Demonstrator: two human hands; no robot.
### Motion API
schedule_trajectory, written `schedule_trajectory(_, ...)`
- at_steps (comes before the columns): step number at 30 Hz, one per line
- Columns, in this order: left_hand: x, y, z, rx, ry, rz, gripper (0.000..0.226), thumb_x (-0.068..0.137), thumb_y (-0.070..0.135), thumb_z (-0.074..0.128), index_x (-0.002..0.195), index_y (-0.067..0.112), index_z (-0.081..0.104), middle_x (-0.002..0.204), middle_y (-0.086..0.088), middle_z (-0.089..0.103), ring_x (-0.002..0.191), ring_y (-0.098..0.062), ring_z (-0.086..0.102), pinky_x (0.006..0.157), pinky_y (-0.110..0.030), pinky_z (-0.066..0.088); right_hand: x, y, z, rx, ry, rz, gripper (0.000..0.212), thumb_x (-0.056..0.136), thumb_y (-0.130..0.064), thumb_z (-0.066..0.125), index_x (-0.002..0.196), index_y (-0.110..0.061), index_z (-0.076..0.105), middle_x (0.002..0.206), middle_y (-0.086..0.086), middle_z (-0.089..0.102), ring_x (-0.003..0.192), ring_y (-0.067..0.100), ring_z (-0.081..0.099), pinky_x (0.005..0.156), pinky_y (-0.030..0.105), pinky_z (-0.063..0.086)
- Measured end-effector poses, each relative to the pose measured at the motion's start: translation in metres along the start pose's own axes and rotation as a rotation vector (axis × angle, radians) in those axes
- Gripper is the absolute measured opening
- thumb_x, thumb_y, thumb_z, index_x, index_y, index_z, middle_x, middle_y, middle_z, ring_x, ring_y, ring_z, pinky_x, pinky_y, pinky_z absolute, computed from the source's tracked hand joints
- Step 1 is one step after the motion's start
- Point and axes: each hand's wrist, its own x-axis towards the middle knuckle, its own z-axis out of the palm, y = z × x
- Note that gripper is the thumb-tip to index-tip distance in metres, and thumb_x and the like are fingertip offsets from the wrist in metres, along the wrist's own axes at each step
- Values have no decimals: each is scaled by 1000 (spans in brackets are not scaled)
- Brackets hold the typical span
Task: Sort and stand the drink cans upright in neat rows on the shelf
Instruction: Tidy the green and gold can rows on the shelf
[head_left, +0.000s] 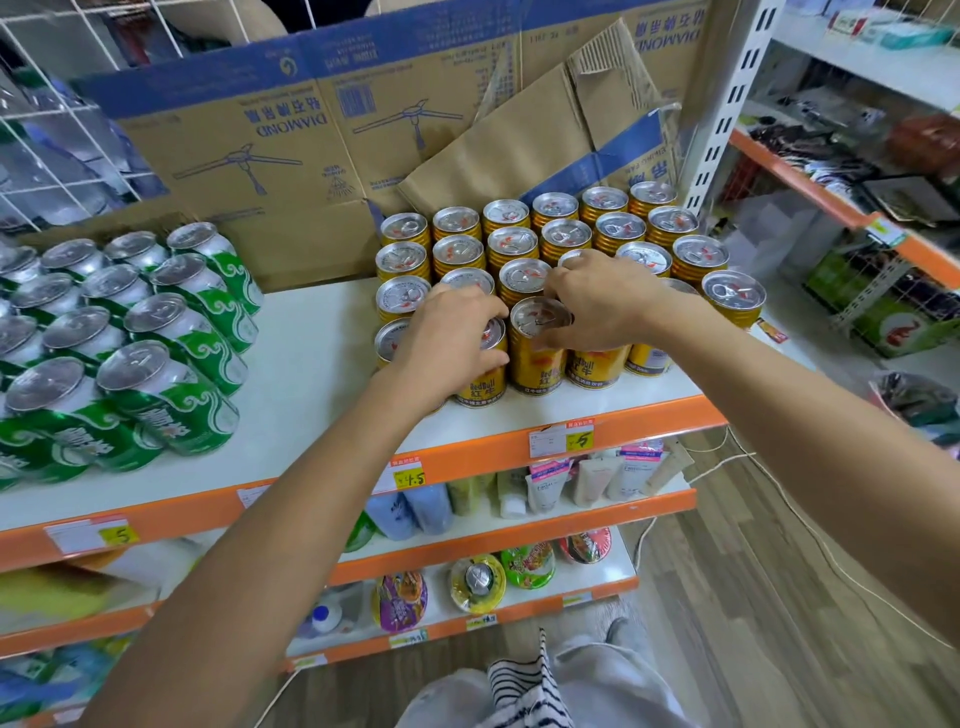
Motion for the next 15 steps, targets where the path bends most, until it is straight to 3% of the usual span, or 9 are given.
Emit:
schedule_trajectory(4,-1,0,1,-4,0,-7,54,82,39,70,130,21,55,126,-3,57,117,-29,45,94,-36,37,0,-3,-1,41,-32,23,70,79,-63,57,123,-8,49,119,13,54,116,31,46,82,39,42)
schedule_trajectory(10,0,1,1,21,-12,-12,53,82,39,69,130,21,55,125,-4,58,117,-29,47,94,-37,38,-1,-5,-2,60,-24,27,67,80,-61,59,122,-9,51,117,12,55,112,29,49,73,34,36)
schedule_trajectory(15,0,4,1,37,-29,-27,52,82,38,70,130,21,55,125,-4,58,117,-28,48,94,-38,39,-6,-4,1,59,2,35,66,82,-59,57,124,-9,50,121,13,53,115,31,48,82,39,41)
